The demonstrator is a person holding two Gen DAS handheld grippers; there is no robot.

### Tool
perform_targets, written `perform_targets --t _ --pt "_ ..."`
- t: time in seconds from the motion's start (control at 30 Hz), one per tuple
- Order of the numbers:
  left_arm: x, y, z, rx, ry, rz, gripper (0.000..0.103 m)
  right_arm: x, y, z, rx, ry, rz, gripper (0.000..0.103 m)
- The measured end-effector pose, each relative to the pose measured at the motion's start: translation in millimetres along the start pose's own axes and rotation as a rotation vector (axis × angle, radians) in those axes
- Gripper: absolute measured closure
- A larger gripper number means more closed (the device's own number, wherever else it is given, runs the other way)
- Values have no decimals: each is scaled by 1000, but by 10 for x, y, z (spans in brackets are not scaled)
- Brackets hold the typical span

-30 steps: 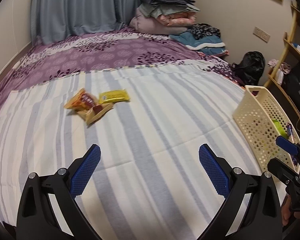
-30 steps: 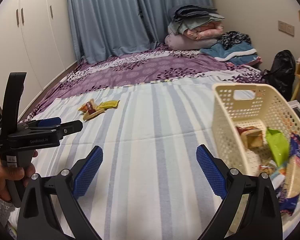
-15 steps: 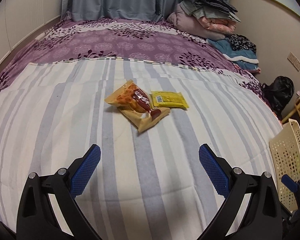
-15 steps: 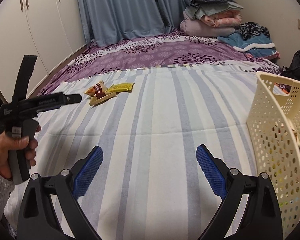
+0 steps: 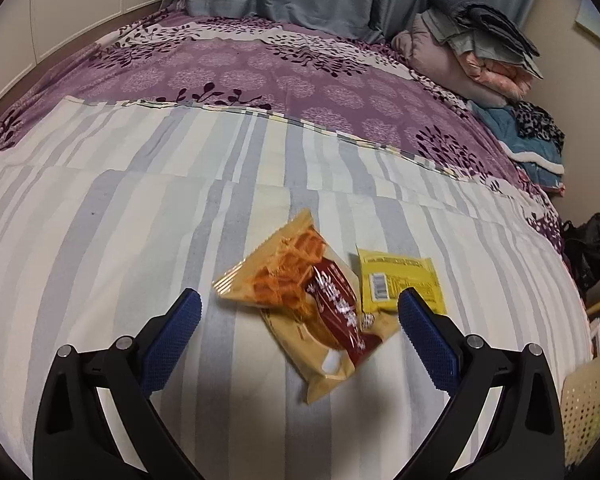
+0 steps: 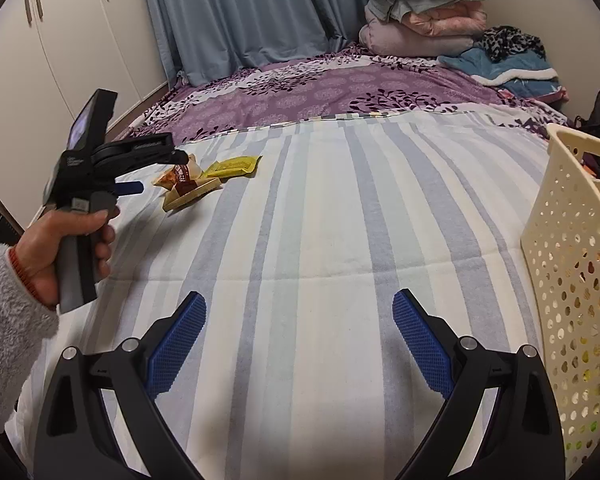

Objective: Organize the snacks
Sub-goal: 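Grasp the red-labelled bread bag with the left tool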

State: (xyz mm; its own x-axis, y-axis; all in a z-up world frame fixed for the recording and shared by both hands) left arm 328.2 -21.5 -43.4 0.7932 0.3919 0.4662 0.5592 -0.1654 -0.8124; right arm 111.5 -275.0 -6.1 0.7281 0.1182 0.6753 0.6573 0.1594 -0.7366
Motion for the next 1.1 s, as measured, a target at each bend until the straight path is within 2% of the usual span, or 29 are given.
perform_targets --t 0.13,0.27,0.4,0.57,0.67,0.9,0.97,1.0,1.1 --pt "100 225 18 45 -39 -1 3 -23 71 -5 5 7 11 9" --pt "92 346 32 75 -21 9 3 -41 110 -30 6 13 18 9" --pt "48 335 99 84 19 0 3 -50 147 -24 12 22 21 9" --pt "-3 245 288 95 23 2 3 -9 165 50 25 8 15 9" --pt "-7 210 411 123 42 -3 3 13 185 103 34 -1 15 9" --pt "49 291 361 125 117 10 3 107 225 178 38 -30 8 9" --pt "44 320 310 125 154 15 10 158 286 175 38 -32 8 9" --pt "50 320 297 138 179 6 21 192 338 167 40 -31 9 9" --pt "42 291 265 105 206 1 23 316 493 201 59 -33 9 9"
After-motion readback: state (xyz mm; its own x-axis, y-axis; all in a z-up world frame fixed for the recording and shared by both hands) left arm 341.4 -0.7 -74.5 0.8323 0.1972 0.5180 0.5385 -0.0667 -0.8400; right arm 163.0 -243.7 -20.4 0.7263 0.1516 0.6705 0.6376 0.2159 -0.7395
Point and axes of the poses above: each gripper's, at about its wrist camera, not at the fingertips, and y roughly the way its jaws point, z to its left, x to its top, the point moved 8 cm from there along y, roughly the way its jaws point, and after that the axes turned 13 degrees about -y, right-handed, at the moved point
